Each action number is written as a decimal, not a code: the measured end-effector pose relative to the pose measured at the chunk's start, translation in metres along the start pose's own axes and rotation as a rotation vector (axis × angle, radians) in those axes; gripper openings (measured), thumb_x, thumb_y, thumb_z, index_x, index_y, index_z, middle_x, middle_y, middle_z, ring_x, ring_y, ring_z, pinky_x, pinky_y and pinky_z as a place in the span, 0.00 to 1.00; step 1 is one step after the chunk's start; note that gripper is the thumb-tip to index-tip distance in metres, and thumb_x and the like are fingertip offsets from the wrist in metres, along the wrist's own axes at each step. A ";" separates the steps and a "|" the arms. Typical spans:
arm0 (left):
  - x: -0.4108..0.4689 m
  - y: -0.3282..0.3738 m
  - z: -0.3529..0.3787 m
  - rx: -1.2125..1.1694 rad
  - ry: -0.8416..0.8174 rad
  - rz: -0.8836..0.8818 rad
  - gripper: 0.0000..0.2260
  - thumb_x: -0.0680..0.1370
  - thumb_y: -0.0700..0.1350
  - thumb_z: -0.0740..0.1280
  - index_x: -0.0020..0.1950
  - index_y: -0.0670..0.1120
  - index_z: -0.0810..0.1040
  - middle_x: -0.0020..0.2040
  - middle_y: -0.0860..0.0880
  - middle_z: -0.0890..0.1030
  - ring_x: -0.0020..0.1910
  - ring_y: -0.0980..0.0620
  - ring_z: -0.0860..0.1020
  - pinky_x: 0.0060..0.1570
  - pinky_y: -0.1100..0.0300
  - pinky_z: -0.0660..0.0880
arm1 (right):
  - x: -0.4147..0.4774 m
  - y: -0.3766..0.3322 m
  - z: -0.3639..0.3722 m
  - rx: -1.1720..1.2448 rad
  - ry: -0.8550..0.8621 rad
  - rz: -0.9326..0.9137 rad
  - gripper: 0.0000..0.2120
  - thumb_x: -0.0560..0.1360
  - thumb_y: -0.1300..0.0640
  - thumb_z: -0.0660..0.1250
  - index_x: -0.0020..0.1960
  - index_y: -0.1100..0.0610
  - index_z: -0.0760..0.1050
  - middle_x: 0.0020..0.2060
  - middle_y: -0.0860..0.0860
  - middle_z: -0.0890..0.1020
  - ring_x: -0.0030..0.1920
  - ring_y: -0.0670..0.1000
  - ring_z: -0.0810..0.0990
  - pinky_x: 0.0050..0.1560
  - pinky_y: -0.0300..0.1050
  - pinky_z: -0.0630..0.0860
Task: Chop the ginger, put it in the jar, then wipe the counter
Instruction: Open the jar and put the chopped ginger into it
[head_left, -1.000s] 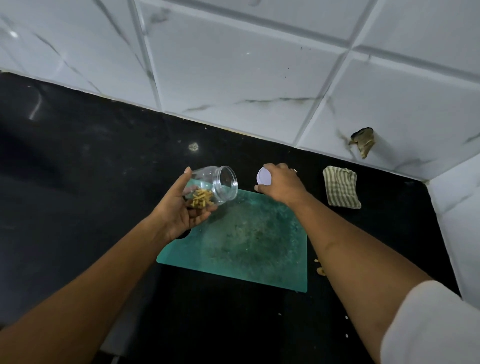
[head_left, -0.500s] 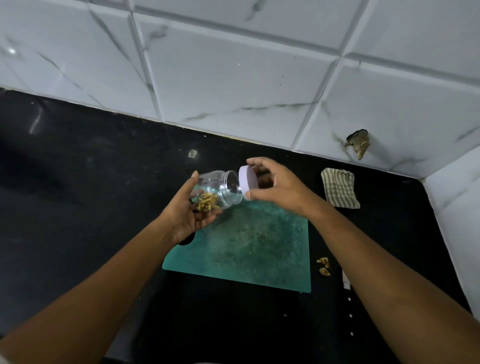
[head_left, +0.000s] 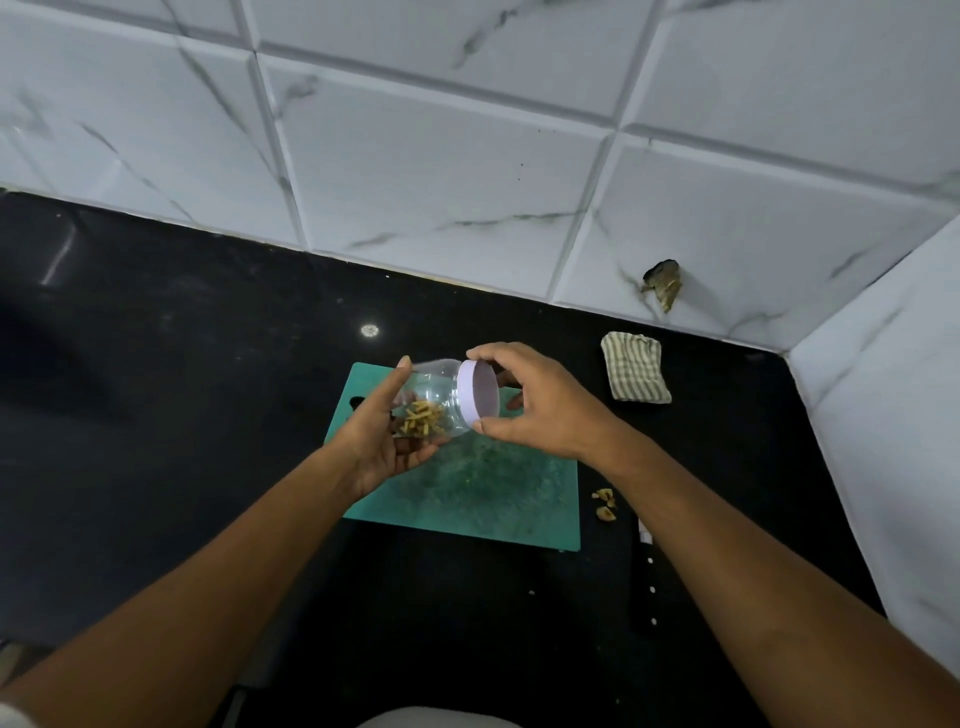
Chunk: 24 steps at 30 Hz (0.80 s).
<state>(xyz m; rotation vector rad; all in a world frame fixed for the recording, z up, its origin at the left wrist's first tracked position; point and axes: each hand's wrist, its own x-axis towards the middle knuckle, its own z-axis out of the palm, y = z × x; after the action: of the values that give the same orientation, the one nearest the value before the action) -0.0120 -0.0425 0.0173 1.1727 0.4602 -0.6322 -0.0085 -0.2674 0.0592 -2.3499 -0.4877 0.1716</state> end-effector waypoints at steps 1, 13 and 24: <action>-0.003 -0.003 0.002 0.007 -0.004 0.008 0.31 0.75 0.70 0.66 0.62 0.44 0.80 0.51 0.41 0.86 0.48 0.45 0.84 0.37 0.58 0.82 | -0.005 -0.001 0.000 -0.009 0.003 0.013 0.35 0.70 0.50 0.80 0.73 0.47 0.71 0.64 0.44 0.75 0.60 0.43 0.77 0.52 0.38 0.77; -0.027 -0.024 0.032 0.051 -0.059 0.076 0.29 0.77 0.69 0.64 0.61 0.45 0.80 0.50 0.41 0.85 0.51 0.43 0.83 0.41 0.56 0.80 | -0.052 -0.012 -0.001 0.390 0.057 0.583 0.34 0.79 0.28 0.54 0.67 0.53 0.76 0.53 0.55 0.85 0.44 0.54 0.87 0.44 0.52 0.86; -0.031 -0.028 0.045 0.115 -0.067 0.119 0.28 0.77 0.68 0.66 0.62 0.45 0.80 0.47 0.45 0.86 0.46 0.47 0.84 0.41 0.56 0.81 | -0.066 -0.012 -0.009 0.495 0.083 0.533 0.26 0.76 0.34 0.68 0.57 0.57 0.77 0.43 0.57 0.85 0.39 0.57 0.87 0.44 0.62 0.86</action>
<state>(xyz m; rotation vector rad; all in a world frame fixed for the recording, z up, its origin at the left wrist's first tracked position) -0.0535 -0.0849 0.0327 1.2742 0.2978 -0.5990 -0.0700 -0.2906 0.0731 -1.9338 0.2168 0.3902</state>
